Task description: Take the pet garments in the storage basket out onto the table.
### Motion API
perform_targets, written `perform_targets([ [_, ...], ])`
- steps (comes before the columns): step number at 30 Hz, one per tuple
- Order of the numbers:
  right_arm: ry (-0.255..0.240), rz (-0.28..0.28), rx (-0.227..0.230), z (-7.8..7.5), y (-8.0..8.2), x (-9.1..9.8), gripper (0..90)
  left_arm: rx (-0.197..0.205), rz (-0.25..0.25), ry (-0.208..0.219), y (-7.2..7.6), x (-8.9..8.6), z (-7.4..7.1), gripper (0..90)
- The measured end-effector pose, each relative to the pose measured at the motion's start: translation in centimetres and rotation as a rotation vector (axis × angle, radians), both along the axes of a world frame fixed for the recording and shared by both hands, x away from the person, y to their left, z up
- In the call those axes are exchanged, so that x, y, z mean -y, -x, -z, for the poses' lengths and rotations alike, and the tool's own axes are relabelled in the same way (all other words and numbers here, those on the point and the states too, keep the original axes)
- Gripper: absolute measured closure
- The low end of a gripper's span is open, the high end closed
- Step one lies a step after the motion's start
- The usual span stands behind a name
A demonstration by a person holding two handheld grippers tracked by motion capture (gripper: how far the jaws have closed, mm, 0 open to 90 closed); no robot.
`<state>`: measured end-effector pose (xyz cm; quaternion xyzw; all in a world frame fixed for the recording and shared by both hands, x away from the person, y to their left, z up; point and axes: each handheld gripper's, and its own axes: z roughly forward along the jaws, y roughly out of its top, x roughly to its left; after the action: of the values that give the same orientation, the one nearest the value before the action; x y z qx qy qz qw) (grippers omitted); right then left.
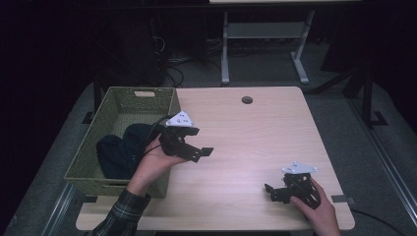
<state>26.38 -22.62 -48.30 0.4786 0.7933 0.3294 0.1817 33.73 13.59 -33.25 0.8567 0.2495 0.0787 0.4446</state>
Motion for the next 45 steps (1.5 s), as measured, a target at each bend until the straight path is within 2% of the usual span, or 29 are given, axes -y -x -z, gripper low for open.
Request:
perform_targets([
  [15, 0.0, 0.0, 0.0, 0.0, 0.0, 0.0, 0.0, 0.011, -0.036, -0.001, -0.3, -3.0, -1.0, 13.2],
  [22, 0.0, 0.0, 0.0, 0.0, 0.0, 0.0, 0.0, 0.012, -0.07, 0.009, -0.4, -4.8, -1.3, 13.3],
  [45, -0.001, 0.0, -0.001, 0.0, 0.0, 0.0, 0.0, 0.028, -0.188, -0.012, -1.0, -10.1, -1.8, 13.7],
])
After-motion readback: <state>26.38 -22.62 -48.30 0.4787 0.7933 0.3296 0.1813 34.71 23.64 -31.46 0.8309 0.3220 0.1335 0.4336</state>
